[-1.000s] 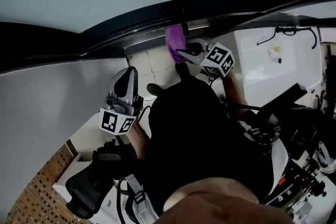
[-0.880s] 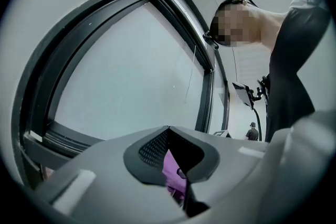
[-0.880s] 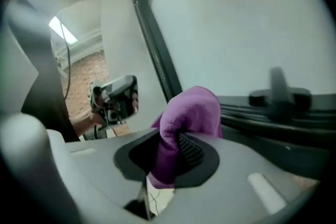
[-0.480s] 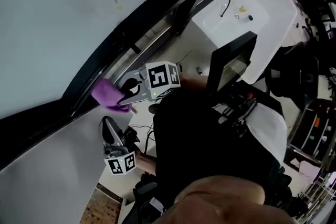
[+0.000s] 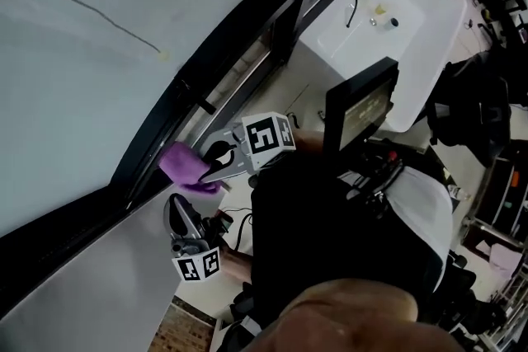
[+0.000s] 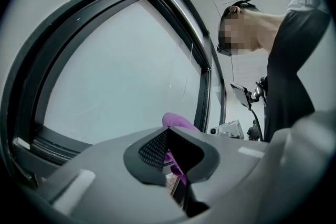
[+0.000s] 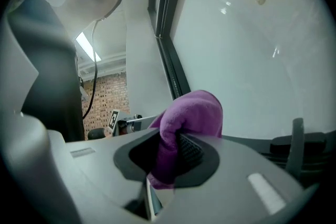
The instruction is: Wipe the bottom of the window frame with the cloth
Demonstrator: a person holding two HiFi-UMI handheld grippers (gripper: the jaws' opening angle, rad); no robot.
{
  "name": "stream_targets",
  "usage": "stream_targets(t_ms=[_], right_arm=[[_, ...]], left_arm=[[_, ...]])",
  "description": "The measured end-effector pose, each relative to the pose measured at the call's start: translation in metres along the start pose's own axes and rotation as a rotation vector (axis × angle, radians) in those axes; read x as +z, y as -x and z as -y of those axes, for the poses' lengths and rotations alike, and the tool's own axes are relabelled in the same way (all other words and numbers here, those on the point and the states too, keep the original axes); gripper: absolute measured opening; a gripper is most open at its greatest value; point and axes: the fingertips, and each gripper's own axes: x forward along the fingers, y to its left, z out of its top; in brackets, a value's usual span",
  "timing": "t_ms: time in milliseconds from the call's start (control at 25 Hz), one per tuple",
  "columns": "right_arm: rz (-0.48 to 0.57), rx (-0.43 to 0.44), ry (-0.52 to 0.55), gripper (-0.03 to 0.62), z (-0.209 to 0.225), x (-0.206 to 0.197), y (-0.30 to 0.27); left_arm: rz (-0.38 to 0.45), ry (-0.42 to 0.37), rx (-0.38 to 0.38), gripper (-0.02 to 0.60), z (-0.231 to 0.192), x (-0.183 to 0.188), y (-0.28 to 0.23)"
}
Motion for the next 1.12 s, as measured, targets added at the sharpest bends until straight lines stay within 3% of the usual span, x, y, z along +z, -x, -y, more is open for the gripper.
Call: stream_targets(t_ms=[120, 280, 400, 520, 680, 920, 1120], right_arm=[[0.040, 0.037, 0.021, 0.064, -0.010, 0.007, 0.013], [0.126, 0.131, 0.034, 0.064, -0.022, 0.024, 0.038], [0.175, 0.109, -0.032, 0.064, -0.007, 0.034, 0.059], [0.144, 0.110, -0.092, 0.064, 0.007, 0.026, 0.073], [0.078, 0.231, -0.144, 0.063, 0.005, 0.008, 0.073], [0.063, 0.308, -0.128, 0.063, -0.001, 0.001, 0.067], [0.061, 0.317, -0.109, 0.063, -0.006, 0.002, 0.062]], left_arm=[[-0.002, -0.014, -0.004, 0.003, 0.013, 0.003, -0.007], [-0.013, -0.034, 0.050, 0.003, 0.039, 0.008, -0.018], [-0.011, -0.021, 0.043, 0.003, 0.047, 0.004, -0.040], [-0.016, -0.011, 0.062, 0.003, 0.049, -0.006, -0.054], [-0.050, -0.016, 0.179, 0.003, 0.056, -0.014, -0.045], [-0.056, -0.030, 0.272, 0.003, 0.059, -0.012, -0.026], [-0.046, -0.033, 0.283, 0.003, 0.055, -0.010, -0.021]])
